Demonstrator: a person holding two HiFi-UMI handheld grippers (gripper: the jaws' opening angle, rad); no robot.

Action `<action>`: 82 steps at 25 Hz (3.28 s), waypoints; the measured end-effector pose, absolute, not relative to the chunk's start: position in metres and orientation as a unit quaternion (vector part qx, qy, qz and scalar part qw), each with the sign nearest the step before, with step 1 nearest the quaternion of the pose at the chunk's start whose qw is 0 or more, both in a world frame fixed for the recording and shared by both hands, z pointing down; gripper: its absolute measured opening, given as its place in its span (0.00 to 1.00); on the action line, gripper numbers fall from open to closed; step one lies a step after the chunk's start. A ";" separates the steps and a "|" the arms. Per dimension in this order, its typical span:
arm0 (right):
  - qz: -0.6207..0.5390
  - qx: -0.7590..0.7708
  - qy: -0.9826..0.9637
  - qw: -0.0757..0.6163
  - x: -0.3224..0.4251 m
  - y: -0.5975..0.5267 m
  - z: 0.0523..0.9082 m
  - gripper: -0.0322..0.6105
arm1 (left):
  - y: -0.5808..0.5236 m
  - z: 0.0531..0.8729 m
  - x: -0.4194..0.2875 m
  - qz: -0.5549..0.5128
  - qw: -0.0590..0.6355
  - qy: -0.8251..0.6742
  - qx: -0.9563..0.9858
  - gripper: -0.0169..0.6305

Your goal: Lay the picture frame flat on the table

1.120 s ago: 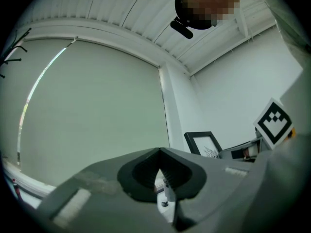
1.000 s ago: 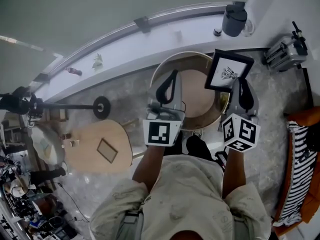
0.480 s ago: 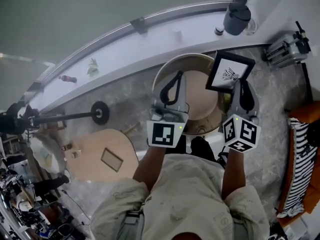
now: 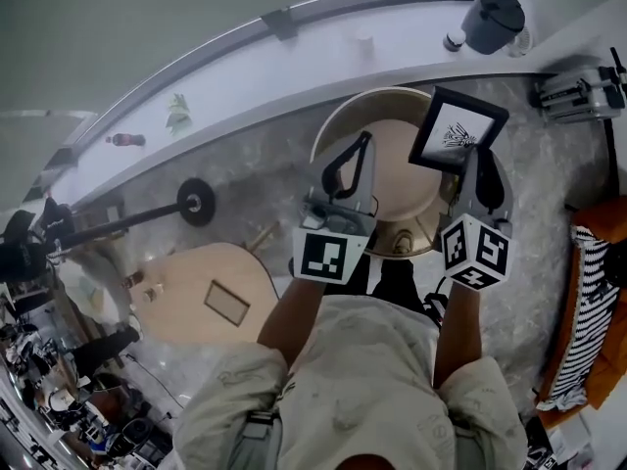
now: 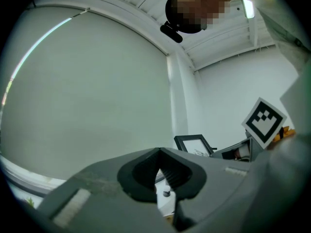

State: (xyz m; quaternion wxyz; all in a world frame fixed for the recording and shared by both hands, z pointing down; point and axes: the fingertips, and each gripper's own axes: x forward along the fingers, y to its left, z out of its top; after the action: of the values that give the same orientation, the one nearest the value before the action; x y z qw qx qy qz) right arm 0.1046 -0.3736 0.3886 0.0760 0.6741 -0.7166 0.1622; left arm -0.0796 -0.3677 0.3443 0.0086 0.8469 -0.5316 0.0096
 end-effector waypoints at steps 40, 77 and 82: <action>0.332 0.640 -0.652 0.234 0.049 -0.372 0.658 0.16 | -0.389 0.510 -0.116 0.048 0.121 -0.512 0.849 0.03; 0.428 0.582 -0.589 0.362 0.046 -0.313 0.859 0.16 | -0.387 0.582 -0.118 0.081 0.149 -0.500 0.849 0.03; 0.440 0.577 -0.579 0.371 0.046 -0.306 0.879 0.16 | -0.385 0.588 -0.116 0.087 0.150 -0.494 0.852 0.03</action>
State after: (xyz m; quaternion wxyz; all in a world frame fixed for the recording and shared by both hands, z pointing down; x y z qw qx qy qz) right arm 0.0465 -0.3059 0.8786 0.3714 0.5772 -0.5793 0.4395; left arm -0.1163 -0.3853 0.5884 0.1502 0.8521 -0.4939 0.0868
